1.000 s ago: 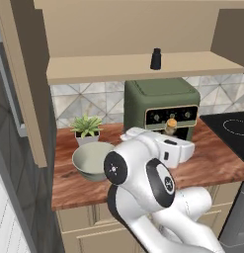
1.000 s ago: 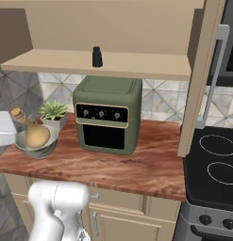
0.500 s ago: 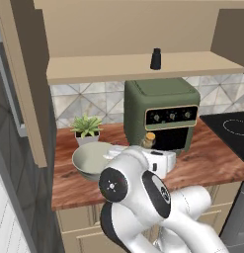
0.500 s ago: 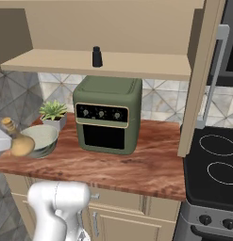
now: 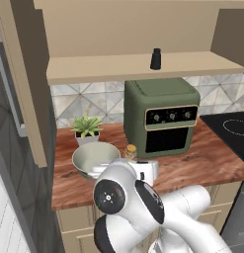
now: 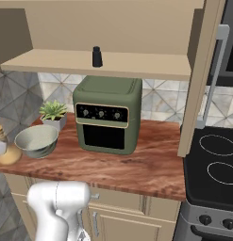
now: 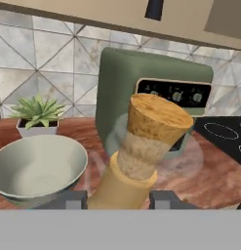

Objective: Retrieve the bottle and the shaker from the cabinet and place them next to the mixing bowl on the counter. Then add garlic from the fridge to the mixing bowl.

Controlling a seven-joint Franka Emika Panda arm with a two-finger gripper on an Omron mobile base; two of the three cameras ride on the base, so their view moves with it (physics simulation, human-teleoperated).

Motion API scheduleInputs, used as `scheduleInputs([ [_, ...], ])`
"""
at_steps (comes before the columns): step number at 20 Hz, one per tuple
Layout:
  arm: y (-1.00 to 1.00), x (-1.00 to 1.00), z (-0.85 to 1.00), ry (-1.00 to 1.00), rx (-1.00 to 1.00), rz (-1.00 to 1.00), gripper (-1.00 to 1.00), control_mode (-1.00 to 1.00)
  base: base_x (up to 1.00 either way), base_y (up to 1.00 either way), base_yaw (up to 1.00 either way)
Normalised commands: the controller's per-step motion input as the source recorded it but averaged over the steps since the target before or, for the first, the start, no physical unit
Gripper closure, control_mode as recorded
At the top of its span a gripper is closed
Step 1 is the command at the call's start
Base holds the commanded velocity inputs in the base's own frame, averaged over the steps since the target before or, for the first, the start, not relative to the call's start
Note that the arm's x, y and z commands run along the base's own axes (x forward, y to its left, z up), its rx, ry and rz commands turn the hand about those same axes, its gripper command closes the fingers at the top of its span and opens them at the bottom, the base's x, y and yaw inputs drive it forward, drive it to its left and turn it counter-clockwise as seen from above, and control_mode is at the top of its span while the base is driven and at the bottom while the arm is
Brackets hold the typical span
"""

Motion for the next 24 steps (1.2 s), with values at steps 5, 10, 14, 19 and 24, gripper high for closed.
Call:
scheduleInputs([
  [5, 0.49, 0.18, -0.48, -0.01, 0.00, 0.12, 1.00, -1.00, 0.00, 0.00, 0.00],
  [10, 0.49, 0.37, -0.53, -0.07, 0.00, 0.08, 1.00, -1.00, 0.00, 0.00, 0.00],
  [14, 0.48, 0.40, -0.35, -0.01, 0.00, 0.04, 1.00, -1.00, 0.00, 0.00, 0.00],
  [19, 0.48, 0.32, -0.24, 0.00, 0.00, 0.01, 1.00, -1.00, 0.00, 0.00, 0.00],
  [24, 0.61, 0.27, -0.18, 0.00, 0.00, 0.00, 1.00, -1.00, 0.00, 0.00, 0.00],
])
